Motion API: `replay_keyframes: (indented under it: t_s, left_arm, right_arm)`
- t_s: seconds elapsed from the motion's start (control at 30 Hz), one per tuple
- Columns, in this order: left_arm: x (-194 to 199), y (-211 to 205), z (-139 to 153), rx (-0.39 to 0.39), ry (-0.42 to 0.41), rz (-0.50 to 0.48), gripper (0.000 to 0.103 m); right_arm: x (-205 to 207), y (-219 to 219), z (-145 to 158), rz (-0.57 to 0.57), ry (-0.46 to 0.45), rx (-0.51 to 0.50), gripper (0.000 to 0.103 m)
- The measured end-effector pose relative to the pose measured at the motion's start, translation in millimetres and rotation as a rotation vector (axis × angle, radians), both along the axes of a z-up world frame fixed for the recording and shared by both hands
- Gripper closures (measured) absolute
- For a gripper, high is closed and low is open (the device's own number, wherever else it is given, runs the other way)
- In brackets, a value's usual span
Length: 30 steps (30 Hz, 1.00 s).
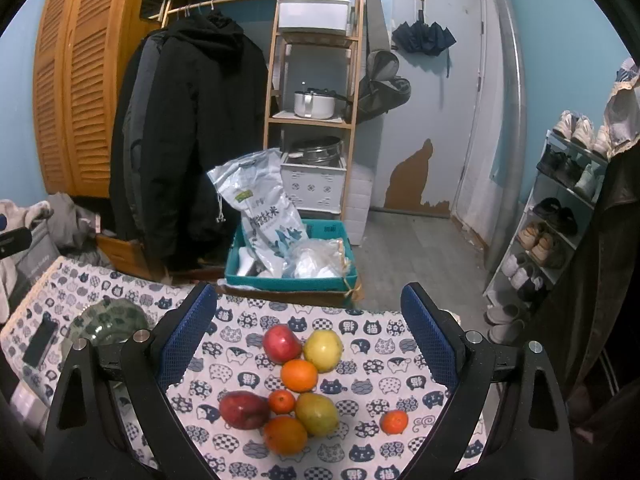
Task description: Organize fruits
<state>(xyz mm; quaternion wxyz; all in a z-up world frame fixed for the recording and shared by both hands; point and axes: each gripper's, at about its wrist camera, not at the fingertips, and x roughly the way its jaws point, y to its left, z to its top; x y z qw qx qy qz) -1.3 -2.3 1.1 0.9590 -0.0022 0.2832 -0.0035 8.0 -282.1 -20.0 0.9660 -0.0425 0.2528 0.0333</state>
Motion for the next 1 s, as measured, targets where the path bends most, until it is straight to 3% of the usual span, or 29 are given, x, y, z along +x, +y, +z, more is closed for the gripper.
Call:
replay_keyframes:
  t_s: [1.0]
  left_arm:
    - [-0.3,0.0,-1.1,-0.003,0.002,-0.001,0.001]
  right_arm:
    - [-0.9,0.6,-3.4,0.004,0.005,-0.002,0.011]
